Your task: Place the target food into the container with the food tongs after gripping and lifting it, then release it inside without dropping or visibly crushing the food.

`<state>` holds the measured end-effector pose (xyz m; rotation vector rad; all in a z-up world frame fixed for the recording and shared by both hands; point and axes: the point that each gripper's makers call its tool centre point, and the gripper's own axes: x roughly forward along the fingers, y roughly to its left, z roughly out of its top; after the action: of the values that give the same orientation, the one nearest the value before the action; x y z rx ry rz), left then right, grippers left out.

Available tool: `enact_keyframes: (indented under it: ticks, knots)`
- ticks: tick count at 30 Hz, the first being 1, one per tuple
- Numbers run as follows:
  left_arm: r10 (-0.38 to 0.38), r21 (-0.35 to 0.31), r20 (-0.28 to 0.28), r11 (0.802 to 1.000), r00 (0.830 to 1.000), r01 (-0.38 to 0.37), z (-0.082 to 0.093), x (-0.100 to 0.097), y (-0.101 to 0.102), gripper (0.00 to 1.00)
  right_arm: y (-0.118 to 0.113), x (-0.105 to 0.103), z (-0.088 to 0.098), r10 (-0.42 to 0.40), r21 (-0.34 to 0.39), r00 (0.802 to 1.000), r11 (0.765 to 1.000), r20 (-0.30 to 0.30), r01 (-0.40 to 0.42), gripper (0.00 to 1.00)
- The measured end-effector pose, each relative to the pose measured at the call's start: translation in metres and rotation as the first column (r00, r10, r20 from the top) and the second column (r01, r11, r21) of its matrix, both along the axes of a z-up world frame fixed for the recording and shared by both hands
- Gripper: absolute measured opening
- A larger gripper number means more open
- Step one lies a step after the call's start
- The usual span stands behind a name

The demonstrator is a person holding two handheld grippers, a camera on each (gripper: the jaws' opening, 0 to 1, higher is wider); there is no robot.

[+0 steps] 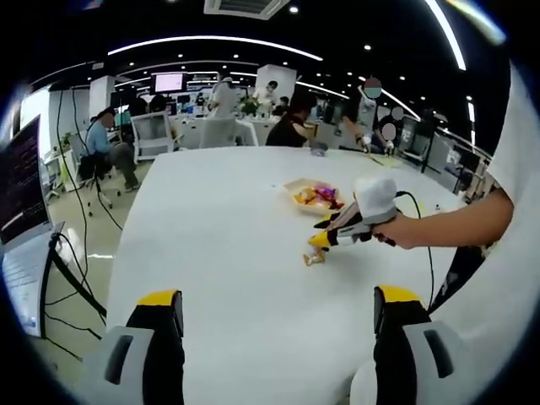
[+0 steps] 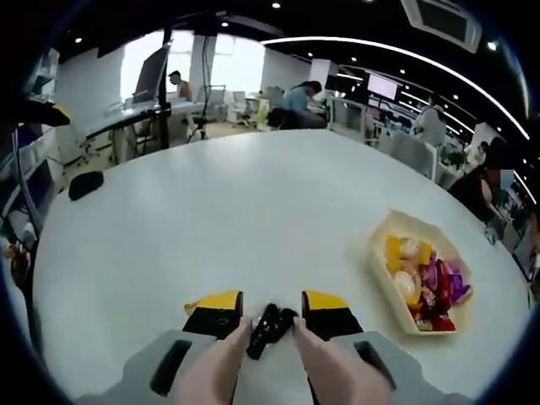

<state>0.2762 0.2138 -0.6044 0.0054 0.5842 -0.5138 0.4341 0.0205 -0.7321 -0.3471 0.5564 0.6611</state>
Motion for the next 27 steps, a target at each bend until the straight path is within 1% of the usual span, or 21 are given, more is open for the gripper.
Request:
enact_keyframes:
  ticks: [3,13,14,17,19,23,25,27]
  knots:
    - [-0.006,0.001,0.004,1.0,1.0,0.006,0.001,-0.001,-0.002,0.93,-0.002,0.001,0.0,-0.011,0.022,1.0,1.0,-0.018,0.012,0.26]
    - [0.005,0.005,0.007,1.0,1.0,-0.005,0.003,-0.009,0.001,0.93,0.0,0.003,-0.002,0.026,0.003,1.0,1.0,-0.014,-0.026,0.27]
    - [0.008,0.006,0.008,1.0,1.0,-0.008,0.004,-0.009,0.002,0.93,0.001,0.003,0.0,0.044,-0.009,0.999,0.999,0.002,-0.044,0.27]
    - [0.016,0.004,0.01,1.0,1.0,-0.016,0.003,-0.011,0.003,0.93,0.001,-0.001,0.002,0.052,0.011,0.999,0.999,0.002,-0.052,0.27]
    - [0.014,0.006,0.006,1.0,1.0,-0.014,0.001,-0.013,0.002,0.93,-0.001,-0.001,0.002,0.065,0.0,0.998,0.998,0.014,-0.065,0.28]
    - [0.009,-0.004,0.0,1.0,1.0,-0.009,-0.001,-0.015,-0.001,0.93,-0.002,0.002,0.006,0.052,0.023,0.998,0.998,0.022,-0.052,0.28]
    - [0.009,-0.009,-0.001,1.0,1.0,-0.009,-0.002,-0.016,-0.001,0.93,-0.001,0.005,0.003,0.054,0.014,0.998,0.998,0.028,-0.055,0.28]
    - [0.011,-0.007,-0.001,1.0,1.0,-0.011,-0.002,-0.016,0.001,0.93,-0.001,0.007,-0.001,0.054,0.003,0.998,0.999,0.02,-0.054,0.28]
